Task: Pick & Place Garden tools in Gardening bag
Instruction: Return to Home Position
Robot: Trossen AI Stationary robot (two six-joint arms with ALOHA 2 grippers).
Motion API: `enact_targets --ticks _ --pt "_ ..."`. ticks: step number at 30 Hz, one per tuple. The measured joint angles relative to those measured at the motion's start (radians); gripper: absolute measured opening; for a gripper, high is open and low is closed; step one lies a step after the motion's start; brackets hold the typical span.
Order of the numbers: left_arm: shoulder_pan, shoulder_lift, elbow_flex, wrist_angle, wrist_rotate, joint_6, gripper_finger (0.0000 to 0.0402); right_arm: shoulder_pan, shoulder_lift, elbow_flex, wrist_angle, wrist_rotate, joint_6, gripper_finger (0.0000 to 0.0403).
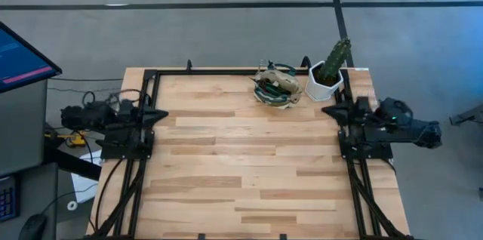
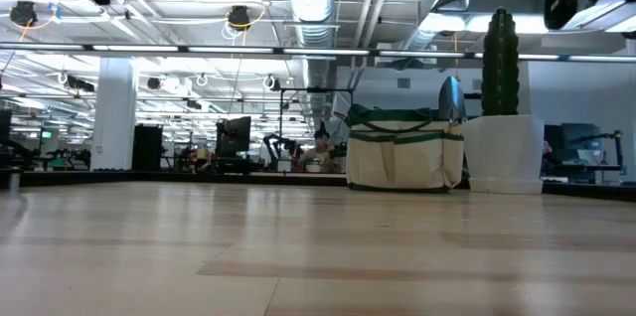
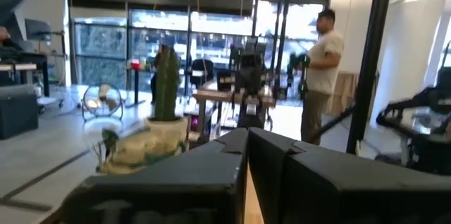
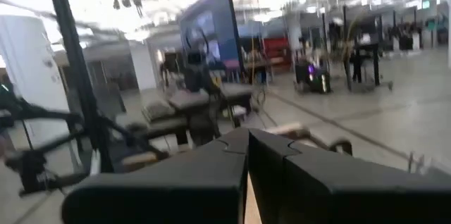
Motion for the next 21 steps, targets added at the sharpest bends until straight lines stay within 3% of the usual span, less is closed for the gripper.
enact_targets --ticks 11,21 --pt "0.0 -0.001 -0.198 0.182 0.001 -0.012 0.0001 0.0 0.0 -0.208 0.089 -0.001 0.024 0.0" --pt "0.0 0.001 -0.308 0.186 0.0 -0.111 0.0002 -0.005 0.011 -0.332 0.164 -0.004 0.01 0.0"
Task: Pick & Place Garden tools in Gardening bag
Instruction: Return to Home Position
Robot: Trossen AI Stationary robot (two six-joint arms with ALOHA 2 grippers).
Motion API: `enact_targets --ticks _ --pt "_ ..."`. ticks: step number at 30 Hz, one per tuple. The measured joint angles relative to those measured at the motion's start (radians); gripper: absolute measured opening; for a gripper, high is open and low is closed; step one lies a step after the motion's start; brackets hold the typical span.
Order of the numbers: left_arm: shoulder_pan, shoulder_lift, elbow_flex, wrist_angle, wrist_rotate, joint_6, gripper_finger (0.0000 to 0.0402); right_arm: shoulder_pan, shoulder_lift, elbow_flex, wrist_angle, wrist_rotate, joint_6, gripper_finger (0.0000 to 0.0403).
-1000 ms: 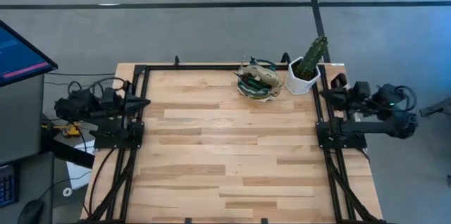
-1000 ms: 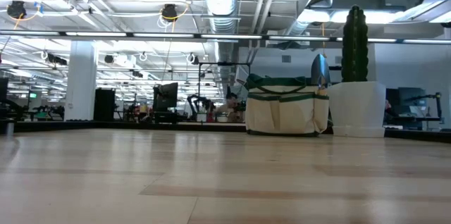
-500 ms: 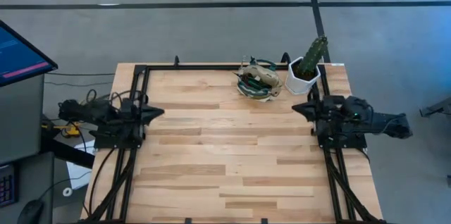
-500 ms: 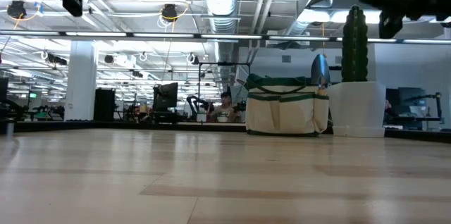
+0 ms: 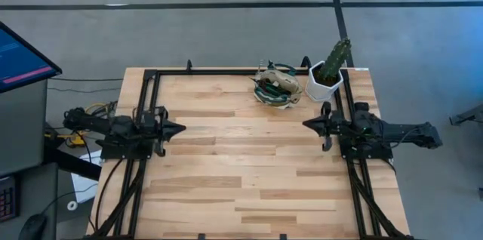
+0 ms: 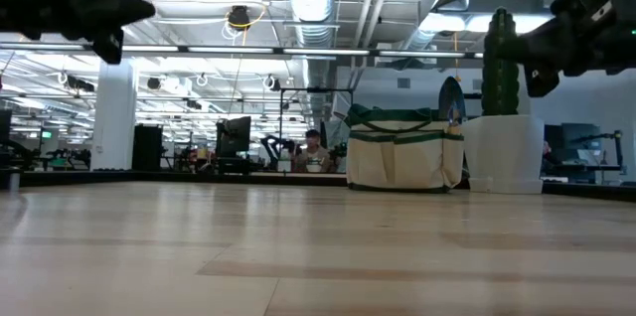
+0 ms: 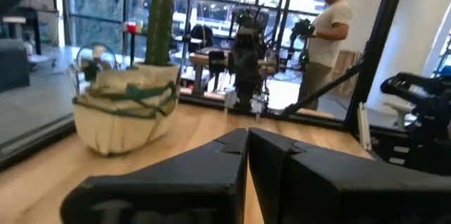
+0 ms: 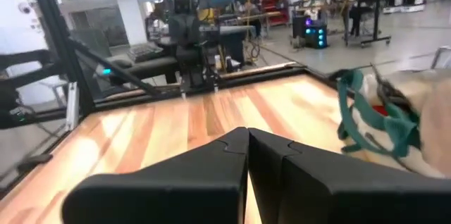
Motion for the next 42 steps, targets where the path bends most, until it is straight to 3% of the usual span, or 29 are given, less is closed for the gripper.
enact_targets --ticks 8,42 --pt "0.0 0.007 -0.037 -0.002 -0.066 0.076 0.0004 -0.015 -0.001 0.0 -0.012 0.003 0.061 0.0" --pt "0.0 0.011 -0.037 0.019 -0.064 0.077 0.0003 -0.015 -0.002 0.001 -0.015 0.003 0.061 0.0"
